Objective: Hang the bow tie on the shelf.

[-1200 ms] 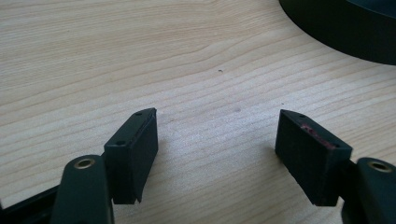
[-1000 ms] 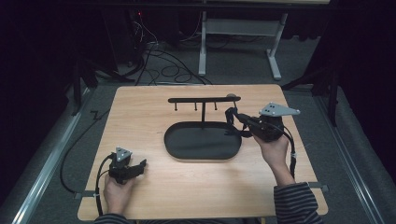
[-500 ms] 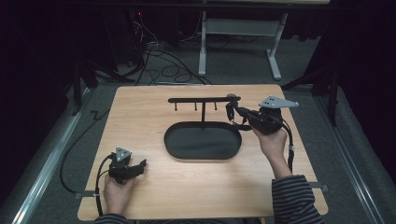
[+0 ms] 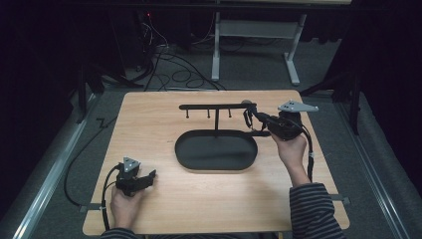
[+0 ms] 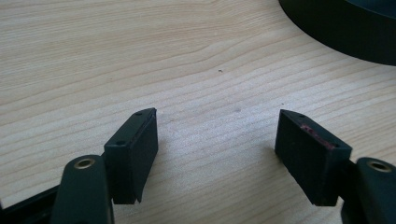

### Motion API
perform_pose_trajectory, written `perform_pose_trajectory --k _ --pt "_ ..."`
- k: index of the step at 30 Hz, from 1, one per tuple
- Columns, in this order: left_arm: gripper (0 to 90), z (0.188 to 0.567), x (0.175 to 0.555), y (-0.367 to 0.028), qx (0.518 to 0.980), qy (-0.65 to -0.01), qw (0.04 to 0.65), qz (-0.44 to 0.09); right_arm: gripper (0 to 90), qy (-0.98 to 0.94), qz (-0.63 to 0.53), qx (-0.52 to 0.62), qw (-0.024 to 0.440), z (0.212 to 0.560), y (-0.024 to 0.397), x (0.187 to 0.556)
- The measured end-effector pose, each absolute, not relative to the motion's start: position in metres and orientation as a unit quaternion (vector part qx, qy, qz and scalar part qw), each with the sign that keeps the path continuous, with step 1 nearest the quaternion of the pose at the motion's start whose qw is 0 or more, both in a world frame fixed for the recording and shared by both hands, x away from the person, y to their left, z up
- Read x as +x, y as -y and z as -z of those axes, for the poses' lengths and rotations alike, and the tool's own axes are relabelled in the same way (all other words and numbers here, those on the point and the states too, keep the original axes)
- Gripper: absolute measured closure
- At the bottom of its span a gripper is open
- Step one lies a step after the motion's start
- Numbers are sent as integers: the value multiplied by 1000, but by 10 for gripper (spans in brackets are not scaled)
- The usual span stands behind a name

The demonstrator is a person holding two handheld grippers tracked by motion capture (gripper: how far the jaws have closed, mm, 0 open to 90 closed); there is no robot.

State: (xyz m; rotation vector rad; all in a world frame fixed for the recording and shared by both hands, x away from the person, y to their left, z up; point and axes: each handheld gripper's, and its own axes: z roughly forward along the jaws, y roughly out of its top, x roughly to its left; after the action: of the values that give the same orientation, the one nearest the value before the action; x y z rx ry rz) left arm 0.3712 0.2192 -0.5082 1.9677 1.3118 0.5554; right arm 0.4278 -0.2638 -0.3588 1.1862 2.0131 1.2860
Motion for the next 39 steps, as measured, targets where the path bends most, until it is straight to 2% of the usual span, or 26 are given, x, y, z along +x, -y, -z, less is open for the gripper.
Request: perform_pose_trajectory --k 21,32,39 --pt "304 508 371 -220 758 -507 352 -211 900 -726 -454 464 229 369 266 439" --pt "304 508 371 -220 758 -507 351 -212 822 -720 -464 463 229 369 270 433" --pt "303 508 371 -220 758 -507 351 -212 732 -708 -477 466 231 365 280 425"
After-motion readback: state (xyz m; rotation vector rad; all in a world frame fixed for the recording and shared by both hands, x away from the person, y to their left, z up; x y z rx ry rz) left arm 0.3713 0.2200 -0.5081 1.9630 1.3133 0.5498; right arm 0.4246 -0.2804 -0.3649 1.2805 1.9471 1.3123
